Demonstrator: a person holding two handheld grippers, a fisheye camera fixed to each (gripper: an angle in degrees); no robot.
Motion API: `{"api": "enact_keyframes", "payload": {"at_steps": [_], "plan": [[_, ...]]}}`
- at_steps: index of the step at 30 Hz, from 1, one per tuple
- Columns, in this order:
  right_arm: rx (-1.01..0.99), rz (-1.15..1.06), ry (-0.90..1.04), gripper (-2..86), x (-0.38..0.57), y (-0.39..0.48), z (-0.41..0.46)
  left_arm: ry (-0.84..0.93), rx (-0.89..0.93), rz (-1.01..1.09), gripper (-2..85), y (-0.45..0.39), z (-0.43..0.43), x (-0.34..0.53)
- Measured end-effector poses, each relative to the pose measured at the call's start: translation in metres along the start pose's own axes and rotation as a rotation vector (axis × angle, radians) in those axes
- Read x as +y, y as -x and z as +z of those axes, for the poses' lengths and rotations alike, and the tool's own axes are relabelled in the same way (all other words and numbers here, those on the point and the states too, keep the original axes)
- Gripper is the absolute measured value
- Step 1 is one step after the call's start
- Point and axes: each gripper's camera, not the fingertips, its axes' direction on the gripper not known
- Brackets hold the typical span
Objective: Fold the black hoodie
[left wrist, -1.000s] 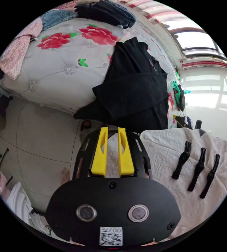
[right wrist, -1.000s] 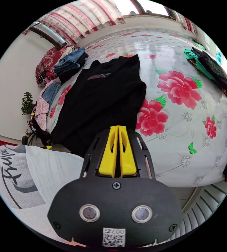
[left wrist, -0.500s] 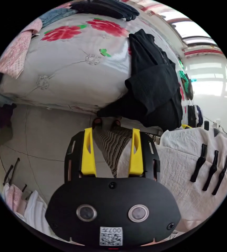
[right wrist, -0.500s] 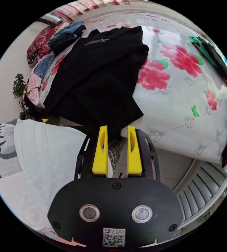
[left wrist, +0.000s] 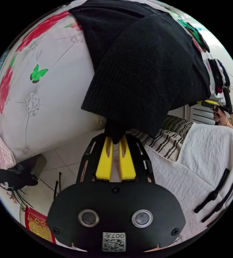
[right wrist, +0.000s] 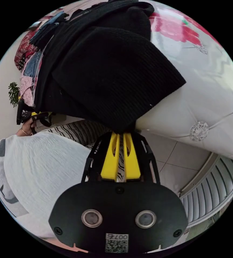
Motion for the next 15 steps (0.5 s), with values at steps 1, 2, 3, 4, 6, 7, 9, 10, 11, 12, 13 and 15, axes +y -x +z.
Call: {"api": "enact_keyframes", "payload": {"at_steps": [1,2,3,4,6,7,9,10,11,12,13,15], "plan": [[-0.032,-0.008,-0.009,1.0,0.005,-0.002,-0.005,-0.024,0.032,-0.002,0.5,0.005,-0.009,0.008],[-0.113,-0.026,-0.024,0.5,0.016,-0.006,-0.014,-0.047,0.093,-0.007,0.4,0.011,-0.02,0.017],[-0.208,-0.038,-0.033,0.2,0.027,-0.01,-0.025,-0.06,0.133,-0.01,0.3,0.014,-0.026,0.021],[-0.259,-0.041,-0.038,0.2,0.032,-0.013,-0.031,-0.087,0.223,0.007,0.3,0.019,-0.042,0.03],[-0.428,-0.078,-0.1,0.0,0.052,-0.02,-0.065,-0.151,0.352,0.084,0.3,0.021,-0.075,0.043],[-0.466,-0.091,-0.121,0.0,0.057,-0.022,-0.077,-0.202,0.401,0.143,0.4,0.022,-0.1,0.049],[-0.611,-0.146,-0.225,-0.1,0.065,-0.03,-0.127,-0.272,0.485,0.219,0.5,0.029,-0.134,0.052],[-0.644,-0.157,-0.255,-0.1,0.064,-0.033,-0.14,-0.328,0.527,0.243,0.6,0.039,-0.154,0.049],[-0.71,-0.18,-0.315,-0.1,0.06,-0.039,-0.165,-0.4,0.558,0.239,0.8,0.051,-0.17,0.042],[-0.767,-0.197,-0.379,-0.1,0.052,-0.045,-0.188,-0.438,0.575,0.22,0.8,0.059,-0.177,0.037],[-0.792,-0.199,-0.411,-0.1,0.046,-0.049,-0.198,-0.51,0.624,0.145,1.1,0.077,-0.186,0.023],[-0.905,-0.126,-0.563,0.0,0.018,-0.065,-0.225,-0.616,0.731,-0.028,1.8,0.104,-0.189,0.001]]}}
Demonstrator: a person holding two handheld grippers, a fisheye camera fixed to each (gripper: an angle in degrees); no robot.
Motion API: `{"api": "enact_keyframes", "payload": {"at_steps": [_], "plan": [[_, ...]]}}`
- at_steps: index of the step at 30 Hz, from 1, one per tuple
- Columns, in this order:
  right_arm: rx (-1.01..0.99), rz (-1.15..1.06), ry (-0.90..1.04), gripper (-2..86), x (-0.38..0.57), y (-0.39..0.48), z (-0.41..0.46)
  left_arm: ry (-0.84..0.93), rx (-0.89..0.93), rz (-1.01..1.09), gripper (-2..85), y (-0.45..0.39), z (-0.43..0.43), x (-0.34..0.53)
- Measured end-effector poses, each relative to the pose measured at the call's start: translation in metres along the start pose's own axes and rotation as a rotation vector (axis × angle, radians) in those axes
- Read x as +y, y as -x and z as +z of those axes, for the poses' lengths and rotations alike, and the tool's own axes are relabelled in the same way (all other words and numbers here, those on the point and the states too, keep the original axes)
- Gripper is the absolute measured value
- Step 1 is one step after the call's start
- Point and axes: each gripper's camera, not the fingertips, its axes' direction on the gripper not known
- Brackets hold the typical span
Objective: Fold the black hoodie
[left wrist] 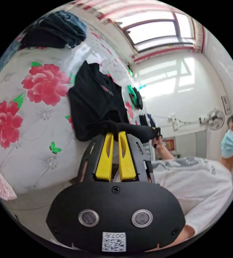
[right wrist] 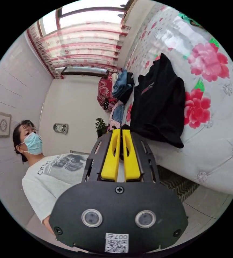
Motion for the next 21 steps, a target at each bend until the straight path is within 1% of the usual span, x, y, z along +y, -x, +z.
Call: {"api": "enact_keyframes", "payload": {"at_steps": [1,2,3,4,5,6,7,8,9,11,12,16,18,21], "plan": [[-0.008,0.024,-0.059,0.0,-0.008,-0.003,-0.003,-0.124,0.034,-0.111,2.6,0.014,-0.001,-0.011],[-0.012,0.064,-0.175,0.0,-0.021,-0.009,-0.007,-0.231,0.079,-0.189,3.6,0.023,0.001,-0.018],[-0.017,0.091,-0.263,0.1,-0.03,-0.014,-0.008,-0.269,0.093,-0.218,4.2,0.026,0.003,-0.021],[-0.015,0.109,-0.293,0.2,-0.033,-0.017,-0.008,-0.304,0.092,-0.238,5.4,0.026,0.008,-0.026],[0.013,0.133,-0.327,0.4,-0.037,-0.018,-0.004,-0.296,0.049,-0.228,5.9,0.02,0.013,-0.029],[0.079,0.124,-0.323,0.7,-0.039,-0.014,0.002,-0.284,0.015,-0.215,6.2,0.016,0.016,-0.03],[0.126,0.112,-0.306,0.9,-0.039,-0.01,0.007,-0.251,-0.081,-0.183,7.3,0.007,0.022,-0.029],[0.241,0.079,-0.251,1.4,-0.037,-0.002,0.017,-0.211,-0.188,-0.147,8.0,0.0,0.027,-0.024],[0.362,0.05,-0.184,2.2,-0.033,0.004,0.028,-0.192,-0.242,-0.135,8.2,-0.003,0.03,-0.021],[0.509,0.024,-0.094,3.3,-0.022,0.007,0.042,-0.13,-0.4,-0.115,8.8,-0.004,0.04,-0.003],[0.57,0.017,-0.054,4.0,-0.013,0.005,0.049,-0.117,-0.417,-0.117,8.9,-0.003,0.043,0.002],[0.676,-0.003,-0.006,6.0,0.006,0.0,0.066,-0.038,-0.462,-0.107,10.8,0.001,0.066,0.025],[0.749,0.014,0.064,7.0,0.009,-0.007,0.083,0.003,-0.496,-0.08,11.5,-0.001,0.079,0.026],[0.783,0.001,0.144,6.6,0.01,-0.012,0.108,0.086,-0.556,-0.058,11.4,-0.002,0.1,0.021]]}}
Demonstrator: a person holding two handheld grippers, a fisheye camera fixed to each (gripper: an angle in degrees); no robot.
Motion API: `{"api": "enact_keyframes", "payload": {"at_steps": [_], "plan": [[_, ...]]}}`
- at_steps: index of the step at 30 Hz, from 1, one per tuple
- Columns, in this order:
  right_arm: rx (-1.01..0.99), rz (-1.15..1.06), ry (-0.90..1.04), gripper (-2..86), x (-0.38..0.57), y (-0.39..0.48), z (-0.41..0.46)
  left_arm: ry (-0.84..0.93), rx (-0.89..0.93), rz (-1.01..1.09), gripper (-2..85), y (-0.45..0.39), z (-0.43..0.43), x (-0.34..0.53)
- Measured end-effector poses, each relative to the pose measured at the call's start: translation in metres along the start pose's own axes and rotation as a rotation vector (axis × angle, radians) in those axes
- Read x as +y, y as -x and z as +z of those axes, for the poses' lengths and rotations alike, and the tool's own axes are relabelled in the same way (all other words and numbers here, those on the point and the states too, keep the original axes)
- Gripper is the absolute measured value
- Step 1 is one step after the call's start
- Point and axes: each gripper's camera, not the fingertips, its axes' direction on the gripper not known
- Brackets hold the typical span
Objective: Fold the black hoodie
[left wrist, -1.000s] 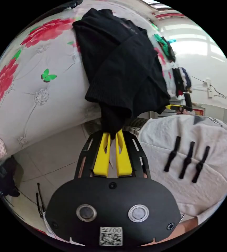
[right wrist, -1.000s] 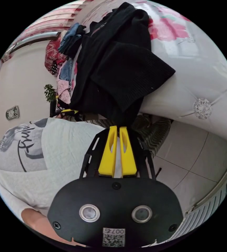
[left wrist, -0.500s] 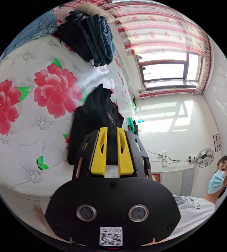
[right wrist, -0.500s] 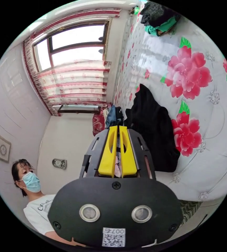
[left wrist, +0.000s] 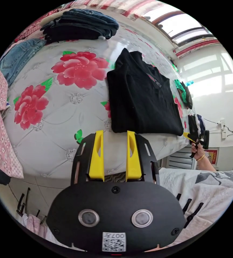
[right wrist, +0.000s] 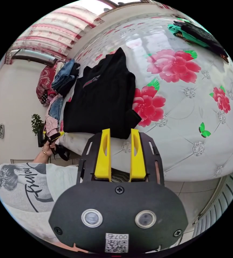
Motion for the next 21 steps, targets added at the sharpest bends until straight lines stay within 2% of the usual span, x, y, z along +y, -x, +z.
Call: {"api": "enact_keyframes", "payload": {"at_steps": [3,5,7,10,13,16,21], "plan": [[0.023,-0.023,0.08,3.8,-0.007,0.017,0.025,0.046,-0.068,0.027,10.0,-0.015,0.014,-0.01],[0.089,-0.019,0.099,2.1,-0.011,0.026,0.029,0.093,-0.086,0.094,4.8,-0.031,0.019,-0.016],[0.052,-0.033,0.027,1.1,-0.011,0.029,0.012,0.072,-0.125,0.143,2.1,-0.04,0.012,-0.015],[-0.039,-0.03,-0.054,0.6,-0.006,0.025,-0.016,0.041,-0.082,0.145,0.8,-0.037,0.002,-0.005],[-0.061,-0.011,0.005,1.1,0.0,0.018,-0.005,0.054,0.056,0.092,1.4,-0.025,0.01,0.01],[-0.019,0.061,0.019,3.4,0.01,0.013,0.004,0.019,-0.009,0.064,3.0,-0.028,0.01,0.03],[0.12,-0.064,-0.052,7.8,0.019,0.062,-0.003,-0.054,-0.083,0.143,8.4,-0.056,-0.001,0.046]]}}
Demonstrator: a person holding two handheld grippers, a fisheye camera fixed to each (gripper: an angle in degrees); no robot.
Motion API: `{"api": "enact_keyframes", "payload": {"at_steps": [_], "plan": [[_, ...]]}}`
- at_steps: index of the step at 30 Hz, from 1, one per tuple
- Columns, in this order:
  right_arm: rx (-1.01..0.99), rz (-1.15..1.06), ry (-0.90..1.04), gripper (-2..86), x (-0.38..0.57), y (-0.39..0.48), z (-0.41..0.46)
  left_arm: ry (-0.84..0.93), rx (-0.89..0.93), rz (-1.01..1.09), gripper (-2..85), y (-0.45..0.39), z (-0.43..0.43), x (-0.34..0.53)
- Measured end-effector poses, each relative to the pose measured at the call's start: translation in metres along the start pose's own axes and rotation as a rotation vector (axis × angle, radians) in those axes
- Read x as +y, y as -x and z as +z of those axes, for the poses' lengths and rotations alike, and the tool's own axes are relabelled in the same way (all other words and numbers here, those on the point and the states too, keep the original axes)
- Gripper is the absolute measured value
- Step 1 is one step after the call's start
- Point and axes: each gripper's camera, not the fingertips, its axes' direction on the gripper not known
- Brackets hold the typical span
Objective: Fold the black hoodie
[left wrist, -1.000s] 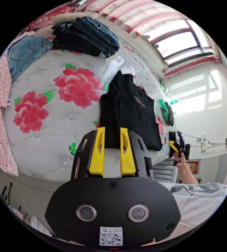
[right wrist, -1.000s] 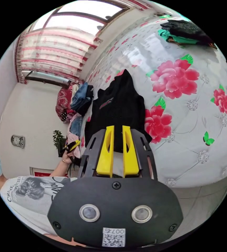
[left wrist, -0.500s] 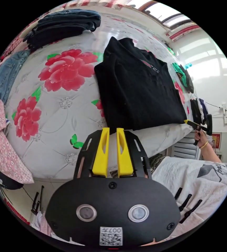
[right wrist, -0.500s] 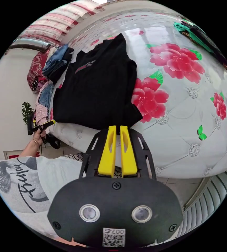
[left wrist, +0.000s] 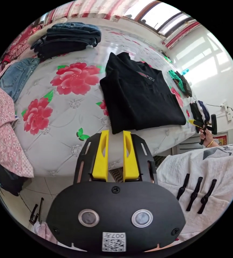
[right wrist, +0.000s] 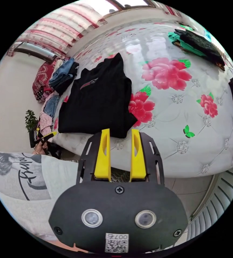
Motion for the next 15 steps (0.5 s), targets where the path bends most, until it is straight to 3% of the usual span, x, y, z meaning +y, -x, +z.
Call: {"api": "enact_keyframes", "payload": {"at_steps": [3,8,11,15], "plan": [[0.101,-0.093,0.043,7.3,-0.007,0.033,0.018,0.011,-0.009,0.018,9.9,-0.017,0.011,-0.009],[0.309,-0.119,0.103,2.4,-0.016,0.059,0.048,0.137,-0.122,0.03,4.1,-0.032,0.04,-0.026],[0.238,-0.109,0.01,0.6,-0.014,0.054,0.018,0.124,-0.103,0.074,1.4,-0.034,0.022,-0.026],[-0.074,0.14,-0.119,0.0,0.003,-0.008,-0.017,0.068,0.0,0.036,0.5,-0.02,0.005,-0.013]]}}
